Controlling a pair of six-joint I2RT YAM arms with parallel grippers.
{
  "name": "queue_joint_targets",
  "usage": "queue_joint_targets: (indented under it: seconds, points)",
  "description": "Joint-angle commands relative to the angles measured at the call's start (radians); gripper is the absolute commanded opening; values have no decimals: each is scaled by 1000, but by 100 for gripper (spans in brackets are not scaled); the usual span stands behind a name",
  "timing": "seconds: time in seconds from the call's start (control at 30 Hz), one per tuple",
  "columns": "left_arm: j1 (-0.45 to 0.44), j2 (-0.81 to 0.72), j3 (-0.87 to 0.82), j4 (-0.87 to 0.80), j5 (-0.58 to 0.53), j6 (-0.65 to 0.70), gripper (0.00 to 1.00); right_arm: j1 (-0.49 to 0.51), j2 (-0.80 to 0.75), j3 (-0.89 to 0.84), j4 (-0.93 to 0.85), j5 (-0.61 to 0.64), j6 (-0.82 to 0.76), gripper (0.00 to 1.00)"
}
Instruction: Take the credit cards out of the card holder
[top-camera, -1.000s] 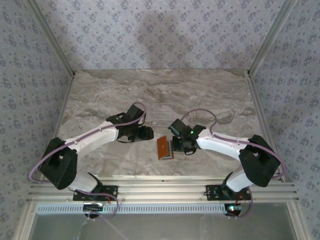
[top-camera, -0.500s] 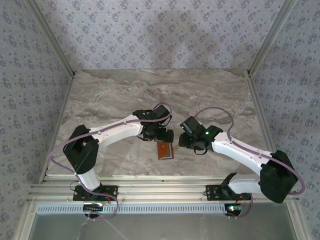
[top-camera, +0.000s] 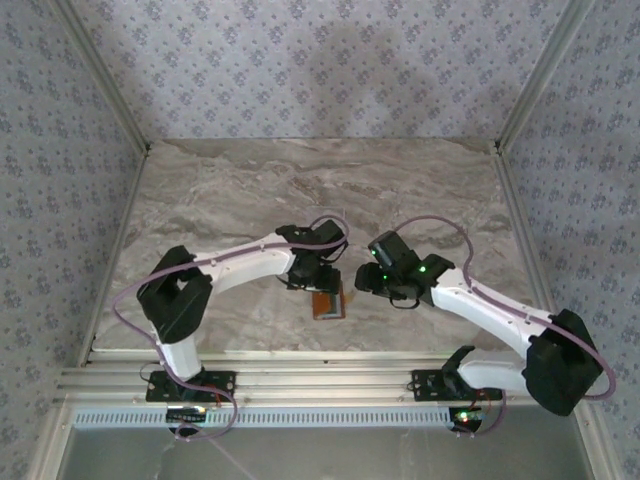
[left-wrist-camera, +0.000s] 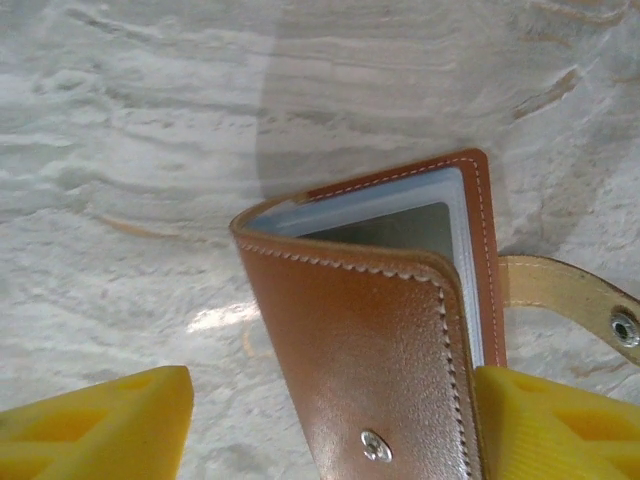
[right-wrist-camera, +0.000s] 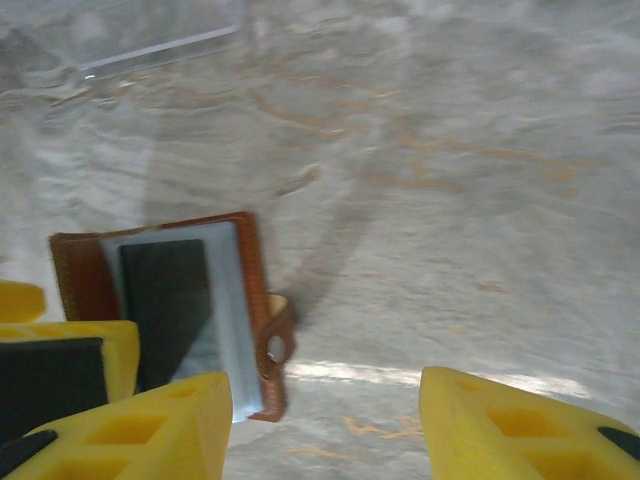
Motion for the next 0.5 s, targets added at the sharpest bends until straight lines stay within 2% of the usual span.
queue_joint_targets:
  seconds: [0.0, 0.27, 0.47]
  points:
    - [-5, -90, -29, -49, -61, -8, 68, 9, 56, 14, 109, -156, -31, 52]
    - [9, -164, -99, -32, -71, -26, 53, 72, 252, 126, 163, -268, -42, 33]
    - [28, -208, -154, -36, -104, -32, 48, 104, 348, 158, 187, -261, -24, 30]
